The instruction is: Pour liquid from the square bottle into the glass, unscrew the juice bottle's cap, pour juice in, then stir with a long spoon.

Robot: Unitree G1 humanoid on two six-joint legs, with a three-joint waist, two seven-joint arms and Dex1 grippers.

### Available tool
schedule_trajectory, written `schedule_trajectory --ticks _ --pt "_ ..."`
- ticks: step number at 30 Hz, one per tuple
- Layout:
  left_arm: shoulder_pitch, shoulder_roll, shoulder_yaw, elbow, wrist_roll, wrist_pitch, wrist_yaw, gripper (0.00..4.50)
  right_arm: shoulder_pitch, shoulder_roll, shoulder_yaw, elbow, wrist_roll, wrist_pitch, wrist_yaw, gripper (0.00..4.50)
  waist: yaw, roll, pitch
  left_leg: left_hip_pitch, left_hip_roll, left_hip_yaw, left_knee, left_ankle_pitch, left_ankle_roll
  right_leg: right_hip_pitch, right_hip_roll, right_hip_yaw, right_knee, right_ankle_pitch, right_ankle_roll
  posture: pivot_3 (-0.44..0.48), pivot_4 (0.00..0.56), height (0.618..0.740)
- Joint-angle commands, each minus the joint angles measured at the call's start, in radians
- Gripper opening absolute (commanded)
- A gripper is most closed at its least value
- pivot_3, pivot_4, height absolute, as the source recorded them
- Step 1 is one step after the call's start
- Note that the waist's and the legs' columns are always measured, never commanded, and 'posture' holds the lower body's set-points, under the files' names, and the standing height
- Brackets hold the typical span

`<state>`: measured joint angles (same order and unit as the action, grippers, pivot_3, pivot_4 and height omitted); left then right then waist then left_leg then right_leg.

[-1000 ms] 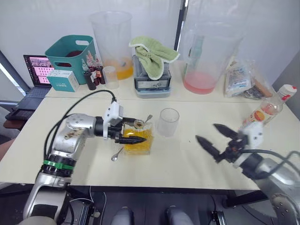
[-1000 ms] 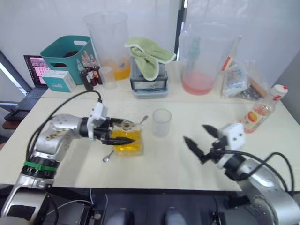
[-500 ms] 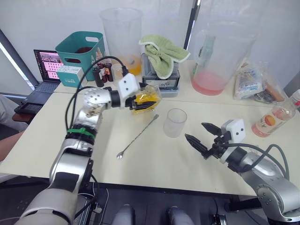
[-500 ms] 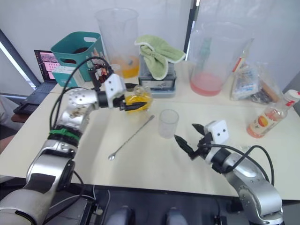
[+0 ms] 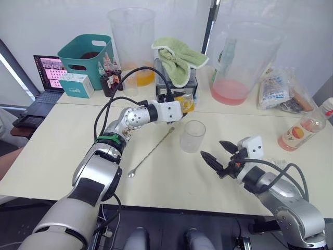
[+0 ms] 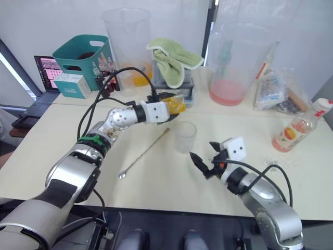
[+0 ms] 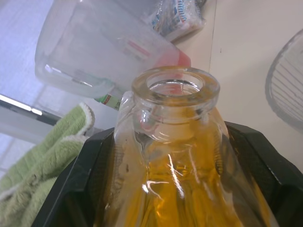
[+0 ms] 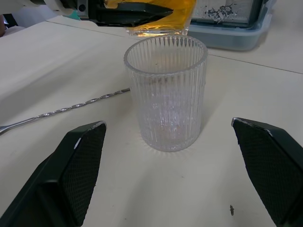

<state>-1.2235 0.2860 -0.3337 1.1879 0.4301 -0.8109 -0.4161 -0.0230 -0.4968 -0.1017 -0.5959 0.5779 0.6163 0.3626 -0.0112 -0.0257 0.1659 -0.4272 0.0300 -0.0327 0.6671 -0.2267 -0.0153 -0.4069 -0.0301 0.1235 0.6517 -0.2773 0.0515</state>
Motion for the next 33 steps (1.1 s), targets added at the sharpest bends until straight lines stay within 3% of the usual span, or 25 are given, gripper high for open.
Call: schedule_trajectory --ticks 1,23,33 --pt "-0.081 0.008 -0.023 -0.024 0.062 -0.068 0.137 2.85 0.003 0.009 -0.013 -0.052 0.002 0.002 -0.014 4.5 0.0 0.0 0.0 0.0 0.0 0.0 0.0 0.0 0.0 0.0 0.0 0.0 0.0 0.0 0.0 0.0 0.15 0.74" --pt "-0.167 0.041 -0.273 0.0 0.444 -0.114 0.657 2.85 -0.019 0.059 -0.002 -0.09 0.009 0.046 -0.068 4.5 0.001 0.0 0.0 0.0 -0.001 0.0 0.001 0.0 0.0 -0.001 0.0 0.0 0.005 0.0 0.0 0.0 0.15 0.74" --pt "-0.193 0.038 -0.32 0.019 0.503 -0.101 0.754 2.85 -0.024 0.067 -0.004 -0.099 0.015 0.051 -0.076 4.5 0.0 0.0 0.0 0.0 -0.001 0.0 0.001 0.0 0.0 -0.001 0.0 0.0 0.006 0.0 0.0 0.0 0.15 0.74"
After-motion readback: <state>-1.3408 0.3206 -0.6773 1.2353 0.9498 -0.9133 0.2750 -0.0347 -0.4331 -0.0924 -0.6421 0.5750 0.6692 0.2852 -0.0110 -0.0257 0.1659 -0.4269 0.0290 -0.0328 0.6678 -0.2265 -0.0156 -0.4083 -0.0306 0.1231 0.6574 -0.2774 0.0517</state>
